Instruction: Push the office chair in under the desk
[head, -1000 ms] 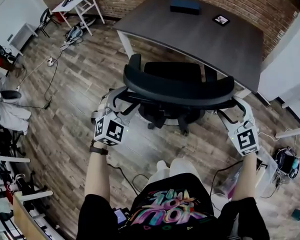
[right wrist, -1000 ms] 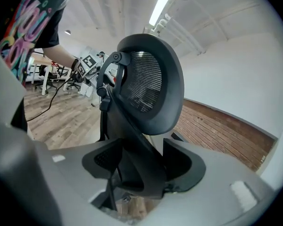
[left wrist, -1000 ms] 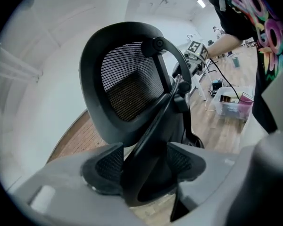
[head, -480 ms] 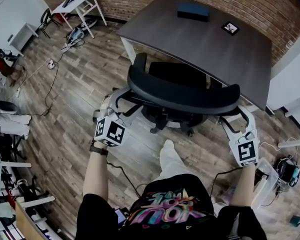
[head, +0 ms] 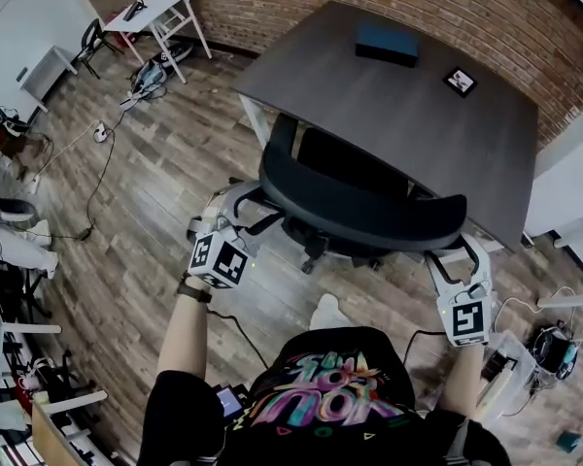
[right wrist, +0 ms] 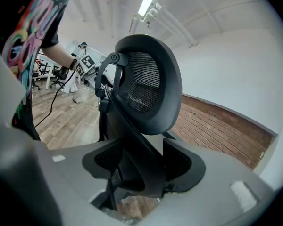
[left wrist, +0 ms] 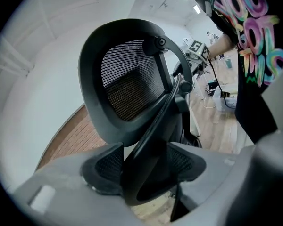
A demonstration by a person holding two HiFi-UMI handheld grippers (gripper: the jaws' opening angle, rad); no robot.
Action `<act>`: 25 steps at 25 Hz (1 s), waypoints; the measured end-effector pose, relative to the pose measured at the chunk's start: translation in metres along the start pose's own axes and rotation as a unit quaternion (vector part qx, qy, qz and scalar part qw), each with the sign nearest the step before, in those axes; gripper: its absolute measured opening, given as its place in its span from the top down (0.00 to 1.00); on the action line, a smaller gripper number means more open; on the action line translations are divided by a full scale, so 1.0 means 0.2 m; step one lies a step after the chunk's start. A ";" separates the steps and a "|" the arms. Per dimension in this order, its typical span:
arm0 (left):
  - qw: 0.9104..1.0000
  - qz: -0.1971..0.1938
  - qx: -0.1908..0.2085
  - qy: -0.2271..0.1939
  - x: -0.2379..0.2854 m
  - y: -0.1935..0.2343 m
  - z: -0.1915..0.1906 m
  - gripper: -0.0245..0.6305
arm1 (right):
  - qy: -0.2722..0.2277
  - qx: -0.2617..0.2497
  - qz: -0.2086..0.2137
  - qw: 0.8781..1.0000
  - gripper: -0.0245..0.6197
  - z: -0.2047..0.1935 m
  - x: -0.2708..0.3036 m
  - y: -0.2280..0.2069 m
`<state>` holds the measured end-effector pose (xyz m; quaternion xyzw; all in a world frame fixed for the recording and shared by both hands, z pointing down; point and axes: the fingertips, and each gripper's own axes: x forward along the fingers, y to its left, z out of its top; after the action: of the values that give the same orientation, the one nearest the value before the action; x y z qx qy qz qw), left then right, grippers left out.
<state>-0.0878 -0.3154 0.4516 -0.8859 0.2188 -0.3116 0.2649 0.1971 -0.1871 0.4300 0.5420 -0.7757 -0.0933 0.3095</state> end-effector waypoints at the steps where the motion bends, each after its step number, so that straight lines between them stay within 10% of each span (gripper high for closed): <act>1: 1.000 0.000 0.000 0.000 0.03 0.02 -0.01 0.52 | -0.003 0.002 -0.003 1.000 0.55 0.01 0.03 -0.02; 25: 0.998 -0.052 0.020 -0.031 0.61 0.65 -0.22 0.51 | 0.017 0.045 -0.088 0.995 0.54 0.14 0.58 -0.27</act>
<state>-0.0596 -0.4958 0.4550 -0.8999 0.1579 -0.3015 0.2725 0.1982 -0.3186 0.4265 0.6230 -0.7231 -0.0763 0.2885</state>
